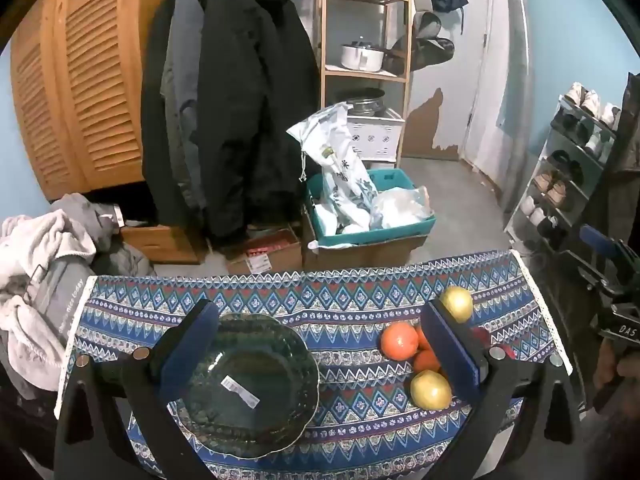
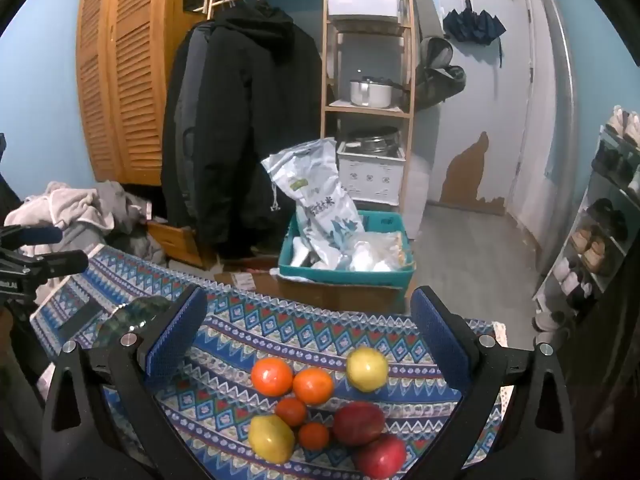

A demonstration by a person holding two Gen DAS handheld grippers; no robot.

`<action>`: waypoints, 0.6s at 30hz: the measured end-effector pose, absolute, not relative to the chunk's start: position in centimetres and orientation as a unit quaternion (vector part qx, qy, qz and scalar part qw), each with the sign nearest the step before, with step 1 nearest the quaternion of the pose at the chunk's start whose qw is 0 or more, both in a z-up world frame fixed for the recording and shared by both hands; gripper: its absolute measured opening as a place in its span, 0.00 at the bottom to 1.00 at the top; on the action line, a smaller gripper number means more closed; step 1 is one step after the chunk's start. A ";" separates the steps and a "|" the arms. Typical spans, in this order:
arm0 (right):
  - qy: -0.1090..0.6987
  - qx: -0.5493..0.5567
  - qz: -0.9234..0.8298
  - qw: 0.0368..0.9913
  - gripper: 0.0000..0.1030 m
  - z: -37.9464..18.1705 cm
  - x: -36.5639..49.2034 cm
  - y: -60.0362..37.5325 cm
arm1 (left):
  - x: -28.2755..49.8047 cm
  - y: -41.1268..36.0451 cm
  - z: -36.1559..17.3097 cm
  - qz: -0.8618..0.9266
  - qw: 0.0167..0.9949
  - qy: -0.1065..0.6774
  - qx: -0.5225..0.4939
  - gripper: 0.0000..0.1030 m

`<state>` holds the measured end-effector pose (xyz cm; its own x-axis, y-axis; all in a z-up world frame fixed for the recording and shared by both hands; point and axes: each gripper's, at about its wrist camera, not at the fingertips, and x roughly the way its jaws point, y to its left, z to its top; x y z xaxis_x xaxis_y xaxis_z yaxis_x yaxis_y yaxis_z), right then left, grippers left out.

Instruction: Organize fruits

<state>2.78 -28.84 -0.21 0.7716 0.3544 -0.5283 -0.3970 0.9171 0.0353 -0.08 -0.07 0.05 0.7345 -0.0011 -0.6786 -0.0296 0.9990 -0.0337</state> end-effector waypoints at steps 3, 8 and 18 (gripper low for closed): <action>0.271 -0.043 0.195 0.941 0.97 -0.1 2.9 -29.0 | -0.7 -0.5 0.2 0.009 0.935 0.355 -0.012 0.99; 0.275 -0.044 0.200 0.939 0.97 -0.3 2.6 -28.6 | -0.1 -0.1 0.0 0.009 0.930 0.367 -0.019 0.99; 0.273 -0.063 0.206 0.938 0.97 -0.2 2.4 -28.4 | 0.1 -0.5 0.0 0.009 0.932 0.362 -0.011 0.99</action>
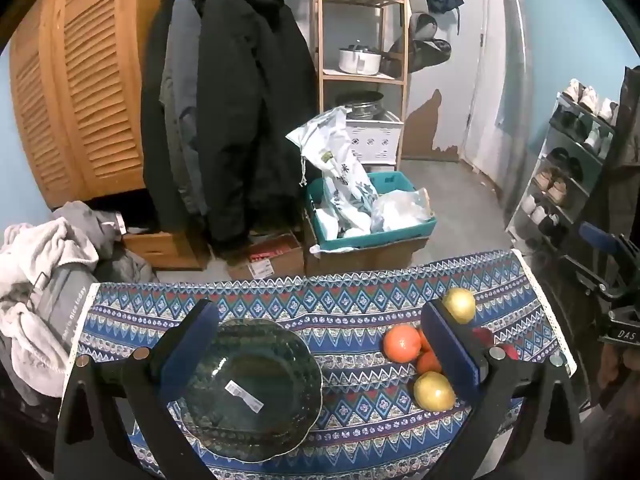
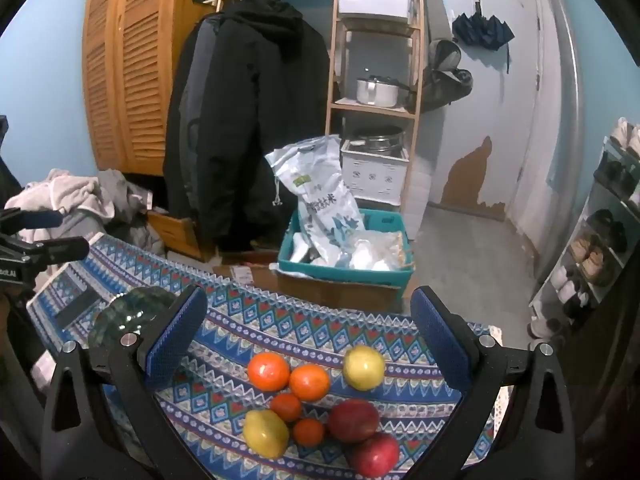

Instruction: Organize fruits

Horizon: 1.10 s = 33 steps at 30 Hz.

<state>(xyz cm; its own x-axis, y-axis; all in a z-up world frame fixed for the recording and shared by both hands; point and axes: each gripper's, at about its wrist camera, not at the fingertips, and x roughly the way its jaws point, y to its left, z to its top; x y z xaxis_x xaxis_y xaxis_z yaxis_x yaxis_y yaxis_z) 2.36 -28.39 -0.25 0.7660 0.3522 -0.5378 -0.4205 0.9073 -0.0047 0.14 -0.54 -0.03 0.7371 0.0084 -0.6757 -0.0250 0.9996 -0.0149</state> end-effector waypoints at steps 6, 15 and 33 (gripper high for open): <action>0.272 -0.068 0.212 0.936 0.97 -0.1 2.3 -28.3 | -0.1 -0.5 0.1 0.009 0.933 0.359 -0.008 0.99; 0.271 -0.067 0.215 0.936 0.97 -0.1 2.2 -28.3 | -0.2 -0.4 0.0 0.011 0.934 0.357 -0.010 0.99; 0.275 -0.070 0.215 0.935 0.97 -0.4 2.0 -28.4 | -0.2 -0.5 -0.2 0.005 0.931 0.365 -0.014 0.99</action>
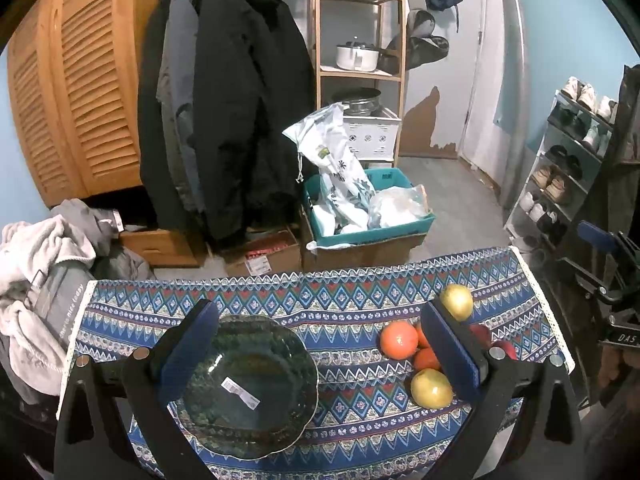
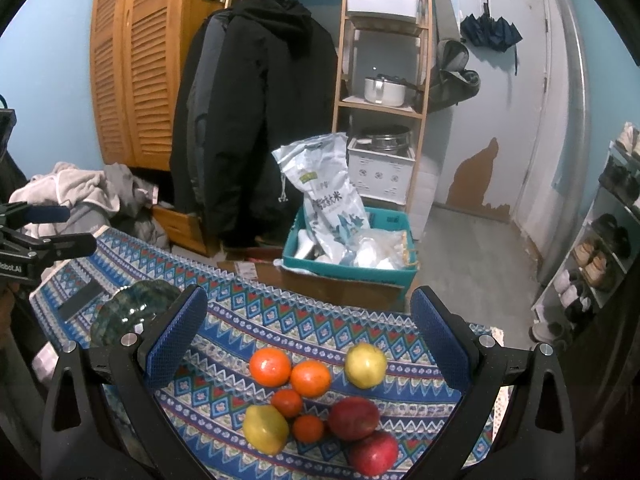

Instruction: Organize fruits

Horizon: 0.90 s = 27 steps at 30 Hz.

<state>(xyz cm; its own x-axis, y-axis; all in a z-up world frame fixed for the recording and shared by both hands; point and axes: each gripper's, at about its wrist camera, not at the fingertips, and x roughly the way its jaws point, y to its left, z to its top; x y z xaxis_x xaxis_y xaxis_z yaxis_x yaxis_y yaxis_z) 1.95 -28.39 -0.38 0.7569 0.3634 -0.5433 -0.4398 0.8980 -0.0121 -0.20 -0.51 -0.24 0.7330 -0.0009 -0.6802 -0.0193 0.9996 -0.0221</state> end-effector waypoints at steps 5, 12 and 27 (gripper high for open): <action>0.275 -0.070 0.215 0.934 0.97 -0.3 2.1 -28.4 | -0.1 -0.5 -0.2 0.002 0.930 0.367 -0.015 0.99; 0.277 -0.071 0.219 0.933 0.97 -0.2 2.0 -28.3 | -0.1 -0.8 -0.2 -0.003 0.929 0.369 -0.017 0.99; 0.278 -0.069 0.220 0.933 0.97 -0.2 2.1 -28.4 | -0.1 -0.9 -0.1 0.000 0.930 0.367 -0.012 0.99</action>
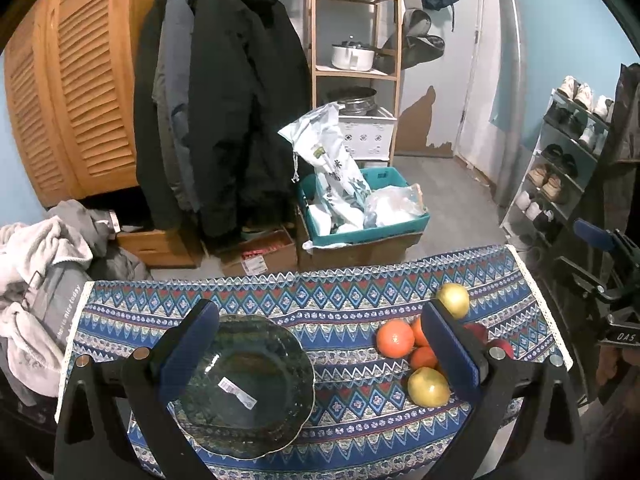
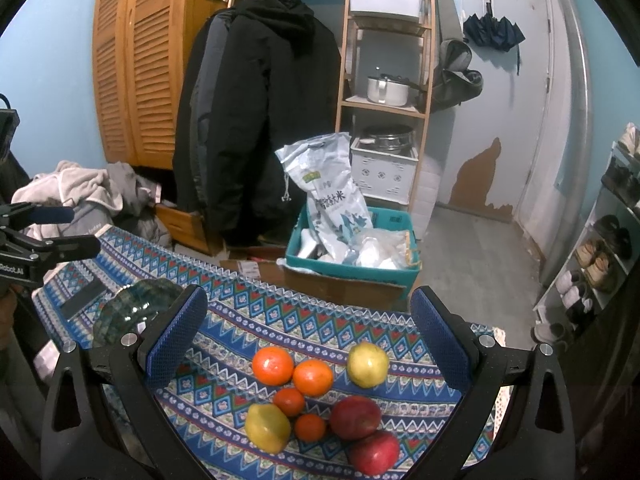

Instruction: Organize fruits

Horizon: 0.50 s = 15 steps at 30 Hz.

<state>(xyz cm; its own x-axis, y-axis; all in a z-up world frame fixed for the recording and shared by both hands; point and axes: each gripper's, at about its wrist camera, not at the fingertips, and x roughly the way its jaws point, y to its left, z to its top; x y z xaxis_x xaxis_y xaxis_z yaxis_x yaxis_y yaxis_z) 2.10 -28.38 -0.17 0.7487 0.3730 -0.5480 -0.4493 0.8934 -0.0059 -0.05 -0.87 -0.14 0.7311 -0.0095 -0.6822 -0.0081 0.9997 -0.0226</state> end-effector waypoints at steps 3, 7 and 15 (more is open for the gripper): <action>0.277 -0.069 0.220 0.933 0.97 -0.2 2.1 -28.4 | 0.0 -0.9 -0.2 0.000 0.930 0.367 -0.013 0.99; 0.277 -0.069 0.220 0.933 0.97 -0.2 2.1 -28.4 | 0.0 -1.0 -0.2 0.002 0.930 0.368 -0.012 0.99; 0.278 -0.070 0.220 0.933 0.97 -0.2 2.1 -28.4 | 0.0 -0.9 -0.3 0.002 0.929 0.370 -0.013 0.99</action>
